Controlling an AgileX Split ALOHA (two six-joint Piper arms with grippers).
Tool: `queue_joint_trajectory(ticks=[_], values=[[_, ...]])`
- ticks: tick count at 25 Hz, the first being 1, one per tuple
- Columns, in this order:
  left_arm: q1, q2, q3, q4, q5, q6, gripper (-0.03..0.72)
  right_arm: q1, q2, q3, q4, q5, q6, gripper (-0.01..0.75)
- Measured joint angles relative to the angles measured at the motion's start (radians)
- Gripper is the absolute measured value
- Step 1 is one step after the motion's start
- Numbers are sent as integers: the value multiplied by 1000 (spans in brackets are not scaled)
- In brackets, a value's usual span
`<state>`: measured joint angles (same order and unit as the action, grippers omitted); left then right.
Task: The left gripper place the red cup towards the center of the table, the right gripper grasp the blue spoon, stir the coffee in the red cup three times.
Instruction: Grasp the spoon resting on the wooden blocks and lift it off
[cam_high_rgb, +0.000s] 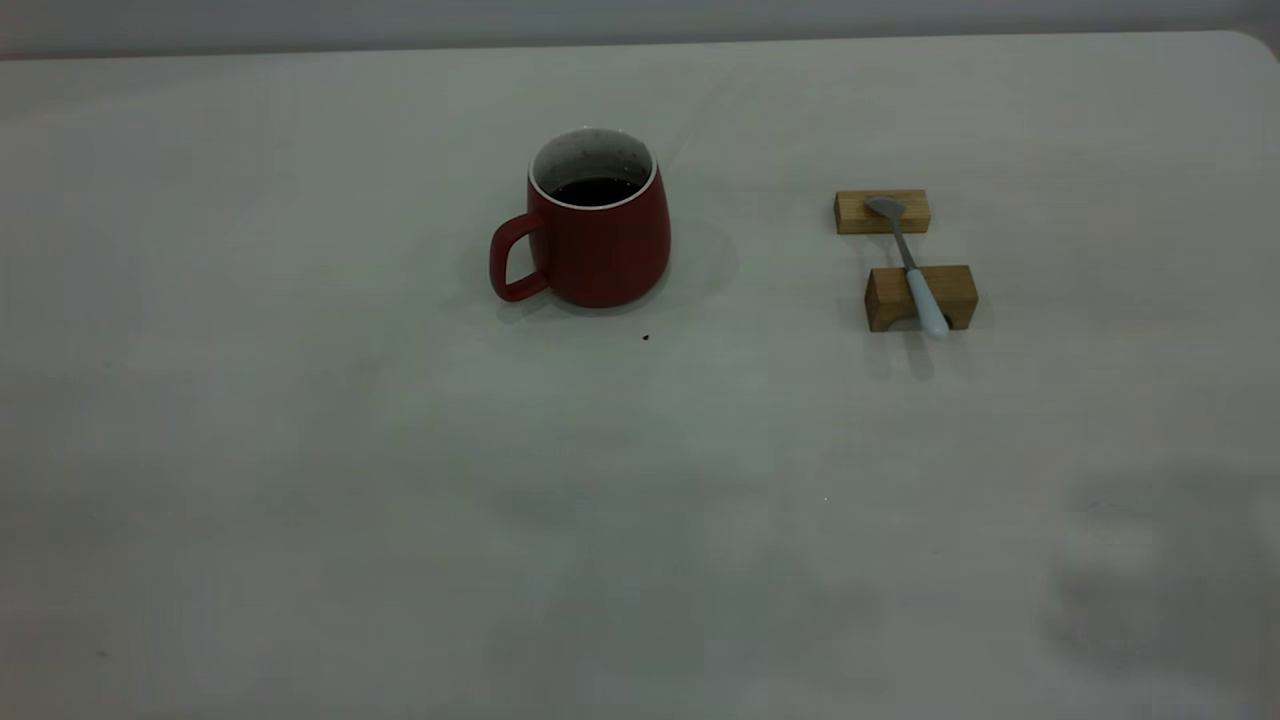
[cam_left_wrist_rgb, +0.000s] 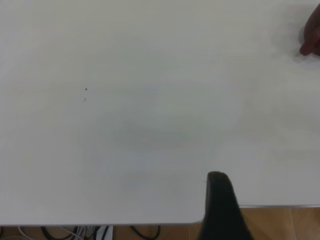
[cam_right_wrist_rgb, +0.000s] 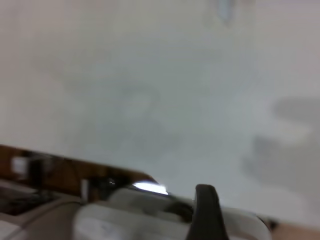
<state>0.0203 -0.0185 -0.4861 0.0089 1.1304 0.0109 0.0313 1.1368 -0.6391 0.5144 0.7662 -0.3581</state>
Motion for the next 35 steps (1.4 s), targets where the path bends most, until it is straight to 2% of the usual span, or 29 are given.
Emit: queue_joint_trajectory(ticks=[5, 10, 14, 20, 26, 35], values=[[0, 0, 0, 0, 0, 0, 551, 10, 254, -108, 148, -56, -163, 612], [0, 0, 0, 0, 0, 0, 551, 88, 487, -247, 163, -69, -187, 603], [0, 0, 0, 0, 0, 0, 551, 166, 671, -361, 116, -71, -100, 594], [0, 0, 0, 0, 0, 0, 551, 256, 909, -570, -88, -47, 153, 593], [0, 0, 0, 0, 0, 0, 551, 260, 1070, -732, -151, -32, 253, 593], [0, 0, 0, 0, 0, 0, 551, 260, 1193, -787, -201, -22, 278, 593]])
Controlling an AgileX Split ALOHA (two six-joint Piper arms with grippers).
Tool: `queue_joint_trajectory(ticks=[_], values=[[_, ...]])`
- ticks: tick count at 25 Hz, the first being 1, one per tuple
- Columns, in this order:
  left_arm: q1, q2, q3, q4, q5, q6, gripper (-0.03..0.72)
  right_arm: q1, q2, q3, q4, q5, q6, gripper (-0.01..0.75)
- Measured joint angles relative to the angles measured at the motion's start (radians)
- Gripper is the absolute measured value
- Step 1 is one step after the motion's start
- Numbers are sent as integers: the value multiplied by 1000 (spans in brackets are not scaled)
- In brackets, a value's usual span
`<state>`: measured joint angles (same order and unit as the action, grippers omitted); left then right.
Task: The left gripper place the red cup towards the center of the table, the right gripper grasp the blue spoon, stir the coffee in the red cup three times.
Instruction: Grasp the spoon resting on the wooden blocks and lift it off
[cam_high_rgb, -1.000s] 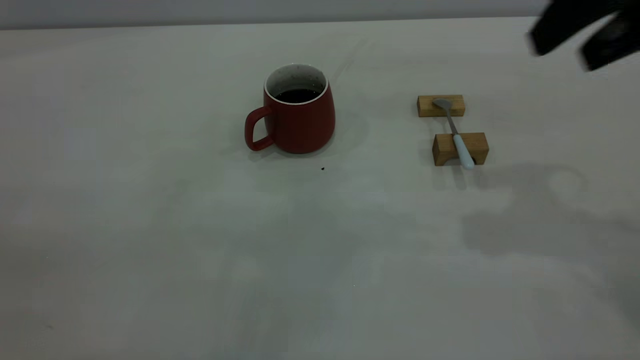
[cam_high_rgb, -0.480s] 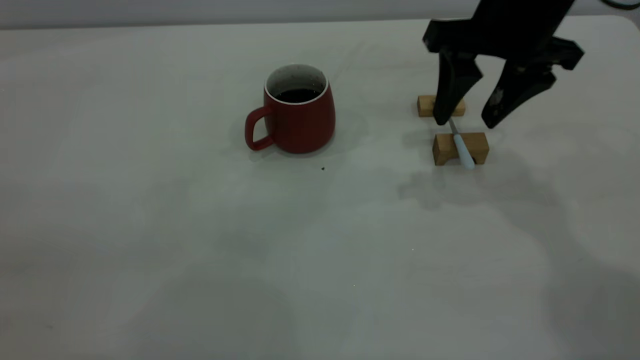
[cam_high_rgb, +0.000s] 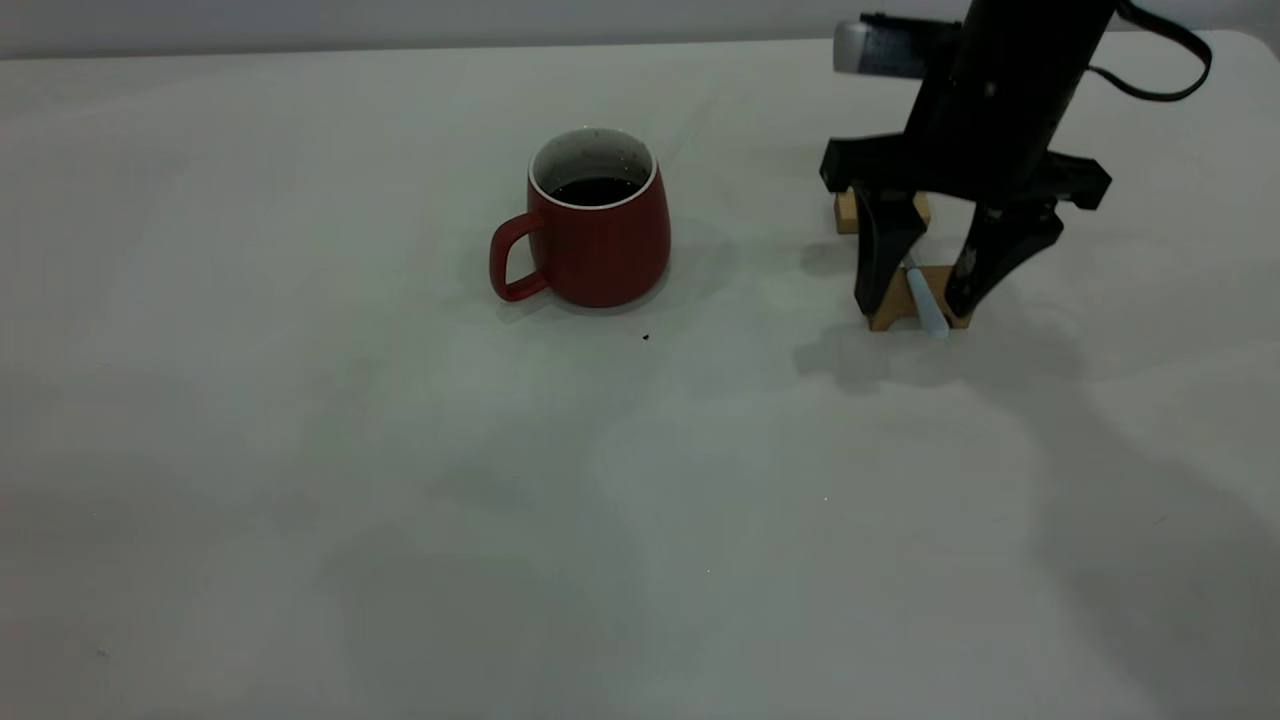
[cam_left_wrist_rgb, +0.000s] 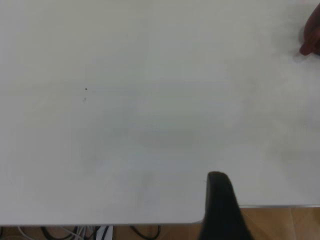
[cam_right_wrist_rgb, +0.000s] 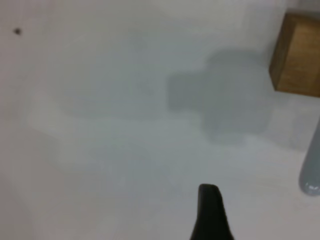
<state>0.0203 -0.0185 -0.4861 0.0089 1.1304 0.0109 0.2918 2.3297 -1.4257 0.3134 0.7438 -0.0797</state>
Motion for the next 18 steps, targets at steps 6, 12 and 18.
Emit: queue_joint_trajectory(ticks=[6, 12, 18], values=[[0, 0, 0, 0, 0, 0, 551, -1, 27, -1, -64, -17, 31, 593], [0, 0, 0, 0, 0, 0, 551, -1, 31, -2, -74, -51, 41, 592], [0, 0, 0, 0, 0, 0, 551, -1, 76, -8, -75, -77, 42, 592]])
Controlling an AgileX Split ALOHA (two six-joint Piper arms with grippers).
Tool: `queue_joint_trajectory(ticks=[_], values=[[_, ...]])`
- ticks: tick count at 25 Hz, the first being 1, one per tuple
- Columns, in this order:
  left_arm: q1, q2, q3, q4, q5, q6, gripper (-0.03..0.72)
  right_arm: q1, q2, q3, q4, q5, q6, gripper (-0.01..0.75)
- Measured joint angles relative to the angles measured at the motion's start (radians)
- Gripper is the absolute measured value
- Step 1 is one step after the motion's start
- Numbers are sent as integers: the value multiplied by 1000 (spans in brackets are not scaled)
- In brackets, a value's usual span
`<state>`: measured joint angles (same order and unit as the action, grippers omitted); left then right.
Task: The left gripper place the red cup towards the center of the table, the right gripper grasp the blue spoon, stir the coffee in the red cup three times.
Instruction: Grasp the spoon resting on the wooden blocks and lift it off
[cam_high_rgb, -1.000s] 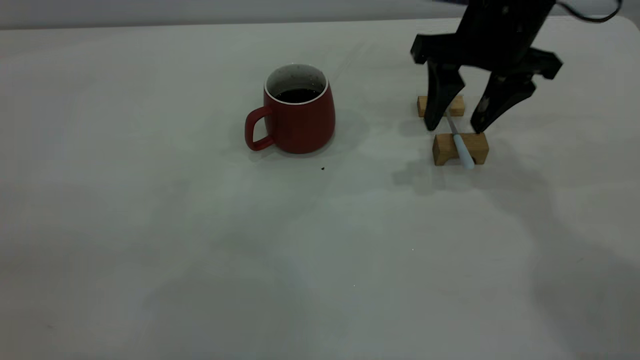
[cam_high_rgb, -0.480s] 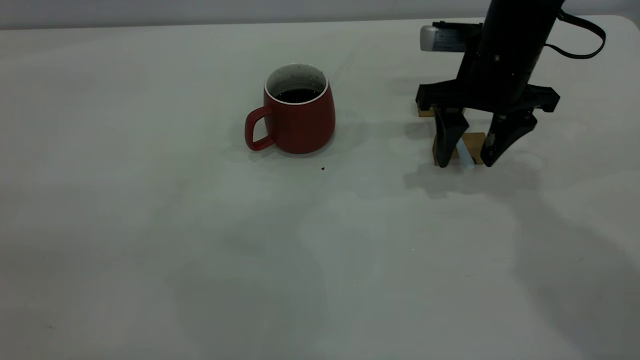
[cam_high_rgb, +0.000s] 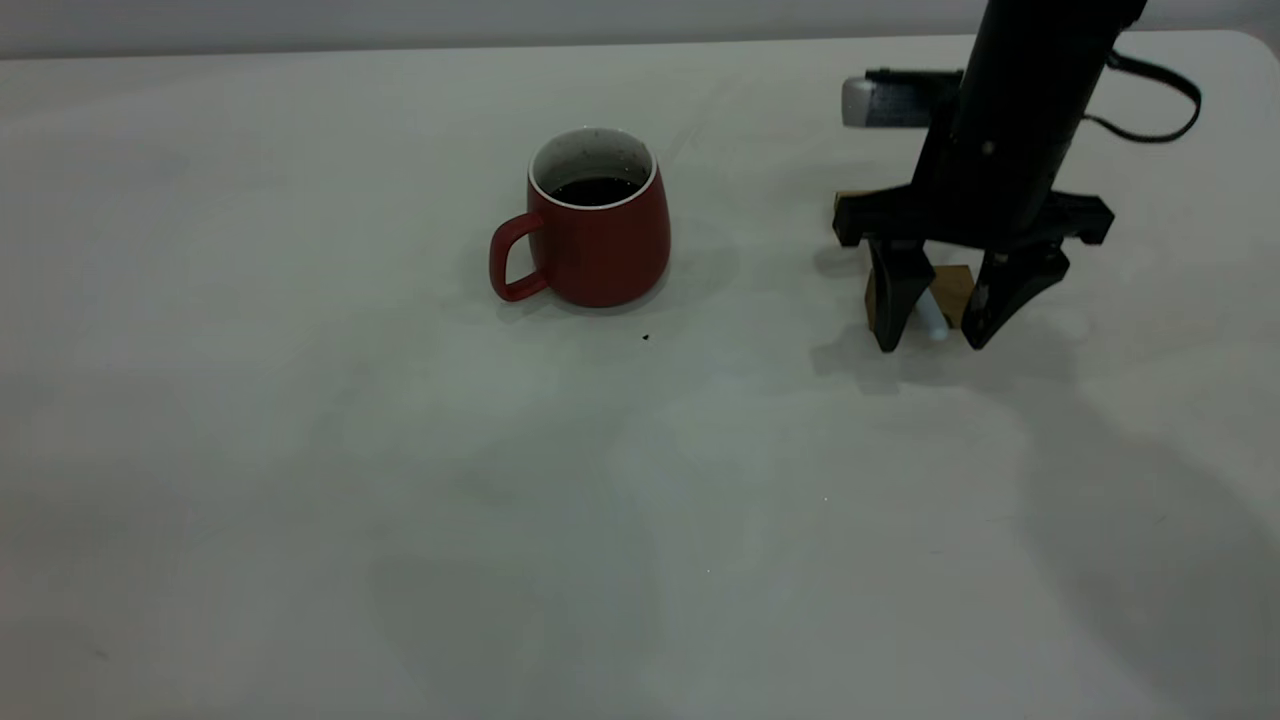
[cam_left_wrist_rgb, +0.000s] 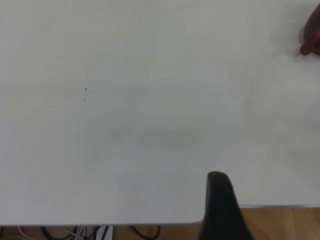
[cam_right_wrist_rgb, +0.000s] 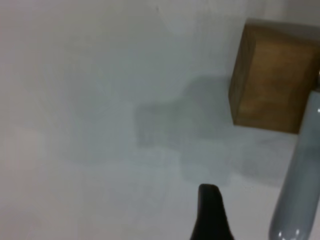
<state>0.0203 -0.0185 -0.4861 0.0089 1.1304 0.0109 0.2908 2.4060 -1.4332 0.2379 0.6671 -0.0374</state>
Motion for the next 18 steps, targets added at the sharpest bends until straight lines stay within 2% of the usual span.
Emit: queue_joint_trajectory(ticks=[12, 15, 18], values=[[0, 0, 0, 0, 0, 0, 551, -20, 36, -30, -4, -22, 1, 575], [0, 0, 0, 0, 0, 0, 551, -20, 36, -35, -6, -19, 1, 506], [0, 0, 0, 0, 0, 0, 551, -20, 36, -35, -7, 2, 1, 350]])
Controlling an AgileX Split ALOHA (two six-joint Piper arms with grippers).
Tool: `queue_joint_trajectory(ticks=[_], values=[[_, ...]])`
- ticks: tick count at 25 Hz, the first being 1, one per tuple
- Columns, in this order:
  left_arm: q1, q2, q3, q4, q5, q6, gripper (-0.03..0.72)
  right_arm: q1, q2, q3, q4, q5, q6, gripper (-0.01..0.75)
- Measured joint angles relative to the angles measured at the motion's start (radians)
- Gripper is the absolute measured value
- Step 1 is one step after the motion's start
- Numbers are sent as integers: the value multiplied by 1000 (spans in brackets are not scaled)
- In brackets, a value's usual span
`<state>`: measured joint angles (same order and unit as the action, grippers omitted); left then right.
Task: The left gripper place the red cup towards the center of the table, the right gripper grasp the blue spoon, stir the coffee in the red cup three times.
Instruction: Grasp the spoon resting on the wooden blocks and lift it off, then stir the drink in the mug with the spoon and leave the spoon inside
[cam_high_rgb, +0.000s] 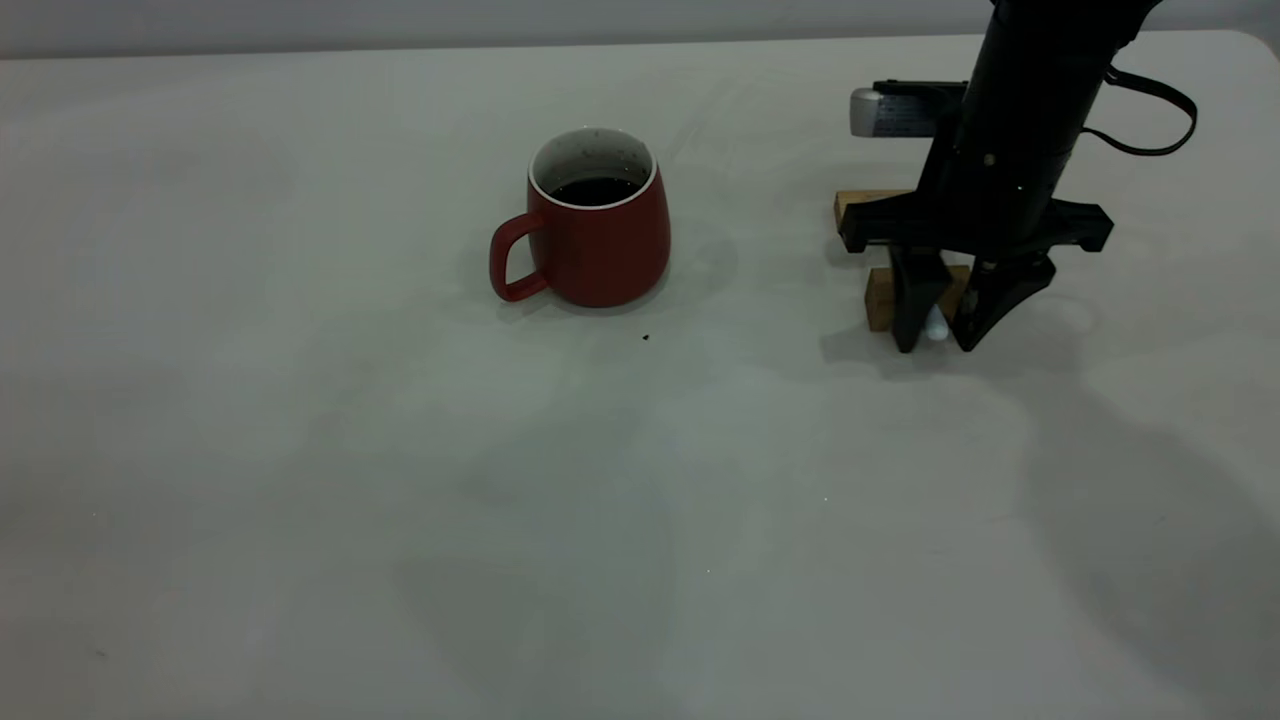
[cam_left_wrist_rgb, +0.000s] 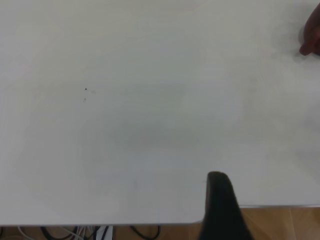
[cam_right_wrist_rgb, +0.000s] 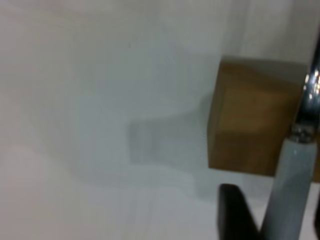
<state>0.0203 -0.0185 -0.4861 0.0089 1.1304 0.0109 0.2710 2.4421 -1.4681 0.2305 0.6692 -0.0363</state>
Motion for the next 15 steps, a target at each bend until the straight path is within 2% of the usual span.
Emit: queue_joint_trajectory(ticks=[3, 11, 15], values=[[0, 0, 0, 0, 0, 0, 551, 0, -1, 0, 0, 30, 0, 128], [0, 0, 0, 0, 0, 0, 551, -1, -143, 0, -13, 136, 1, 129], [0, 0, 0, 0, 0, 0, 551, 5, -220, 0, 133, 199, -26, 129]])
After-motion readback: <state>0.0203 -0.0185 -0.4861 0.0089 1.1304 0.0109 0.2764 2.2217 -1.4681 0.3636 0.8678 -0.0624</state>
